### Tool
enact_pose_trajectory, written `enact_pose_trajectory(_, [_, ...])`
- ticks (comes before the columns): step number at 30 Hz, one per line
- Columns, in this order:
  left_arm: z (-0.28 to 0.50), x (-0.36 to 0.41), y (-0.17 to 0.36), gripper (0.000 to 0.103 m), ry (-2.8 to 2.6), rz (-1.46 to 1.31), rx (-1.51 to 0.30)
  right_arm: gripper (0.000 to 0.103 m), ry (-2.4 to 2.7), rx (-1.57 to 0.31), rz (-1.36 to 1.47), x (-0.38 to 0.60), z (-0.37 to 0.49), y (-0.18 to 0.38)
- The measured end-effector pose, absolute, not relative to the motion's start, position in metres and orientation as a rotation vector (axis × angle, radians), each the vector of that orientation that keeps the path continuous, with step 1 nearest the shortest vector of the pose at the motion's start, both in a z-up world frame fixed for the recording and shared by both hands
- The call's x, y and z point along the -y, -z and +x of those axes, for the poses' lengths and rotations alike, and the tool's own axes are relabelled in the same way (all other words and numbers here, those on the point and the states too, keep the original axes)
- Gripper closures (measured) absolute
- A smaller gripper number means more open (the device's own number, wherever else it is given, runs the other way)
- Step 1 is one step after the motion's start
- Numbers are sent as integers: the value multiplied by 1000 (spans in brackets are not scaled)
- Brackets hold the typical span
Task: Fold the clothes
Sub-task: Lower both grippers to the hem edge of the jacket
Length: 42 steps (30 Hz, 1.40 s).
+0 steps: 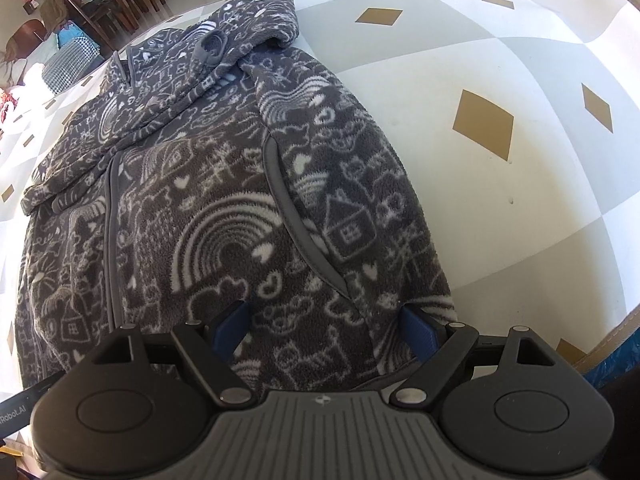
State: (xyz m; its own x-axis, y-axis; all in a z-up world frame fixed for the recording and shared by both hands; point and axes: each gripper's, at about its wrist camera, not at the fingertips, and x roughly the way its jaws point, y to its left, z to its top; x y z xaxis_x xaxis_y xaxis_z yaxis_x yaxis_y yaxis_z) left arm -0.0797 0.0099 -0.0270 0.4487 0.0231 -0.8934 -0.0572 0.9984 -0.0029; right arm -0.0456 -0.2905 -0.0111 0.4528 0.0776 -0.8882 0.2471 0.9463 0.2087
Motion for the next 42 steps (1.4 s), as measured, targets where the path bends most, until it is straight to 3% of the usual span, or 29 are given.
enact_pose_trajectory(23, [-81,-24,21,0,34,-221,-1089,21,71,-1061,304,300,-49,-11])
enact_pose_trajectory(36, [-71,-55,20,0,-58,-365,-1103,21,28,-1046,321,334,-8,-33])
enact_pose_trajectory(42, [-69,-57,21,0,-56,-393,-1097,21,38,-1084,490,351,-10,-10])
